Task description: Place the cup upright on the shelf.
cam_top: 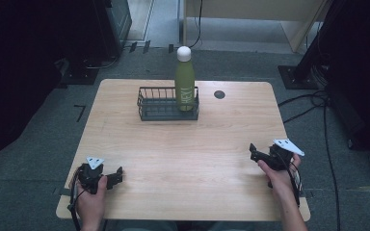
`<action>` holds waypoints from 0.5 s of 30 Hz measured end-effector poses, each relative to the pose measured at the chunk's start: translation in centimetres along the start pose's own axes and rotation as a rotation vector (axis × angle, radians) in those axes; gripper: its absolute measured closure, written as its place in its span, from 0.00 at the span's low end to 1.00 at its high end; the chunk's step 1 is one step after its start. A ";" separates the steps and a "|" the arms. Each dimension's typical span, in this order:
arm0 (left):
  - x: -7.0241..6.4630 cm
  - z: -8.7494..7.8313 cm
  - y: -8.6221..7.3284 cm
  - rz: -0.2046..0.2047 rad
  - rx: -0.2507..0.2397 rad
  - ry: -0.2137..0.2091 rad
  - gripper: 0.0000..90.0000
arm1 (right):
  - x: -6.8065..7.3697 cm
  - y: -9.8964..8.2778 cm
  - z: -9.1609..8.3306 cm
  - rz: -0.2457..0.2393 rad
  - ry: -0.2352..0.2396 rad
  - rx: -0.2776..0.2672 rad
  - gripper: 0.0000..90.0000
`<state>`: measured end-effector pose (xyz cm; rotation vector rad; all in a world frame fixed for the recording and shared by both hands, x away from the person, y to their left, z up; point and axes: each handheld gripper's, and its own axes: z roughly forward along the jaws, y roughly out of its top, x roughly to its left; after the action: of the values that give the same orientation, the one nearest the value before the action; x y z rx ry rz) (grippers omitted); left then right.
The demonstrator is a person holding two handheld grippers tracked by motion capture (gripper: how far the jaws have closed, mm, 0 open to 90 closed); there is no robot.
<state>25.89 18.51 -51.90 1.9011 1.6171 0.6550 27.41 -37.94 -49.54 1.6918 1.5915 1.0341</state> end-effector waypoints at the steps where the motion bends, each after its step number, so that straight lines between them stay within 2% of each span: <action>1: 0.0 0.0 0.0 0.000 0.000 0.000 0.00 | -0.3 -0.3 -0.2 0.002 -0.004 0.004 0.03; 8: 0.0 0.0 0.0 0.000 0.000 0.000 0.00 | -2.3 -1.9 -1.4 0.024 -0.047 0.020 0.03; 15: 0.0 0.0 0.0 0.000 0.000 0.000 0.00 | -3.8 -3.6 -2.2 -0.003 -0.094 0.075 0.03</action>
<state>25.88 18.51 -51.90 1.9009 1.6173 0.6552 23.73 -41.48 -51.95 1.7609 1.5898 0.8899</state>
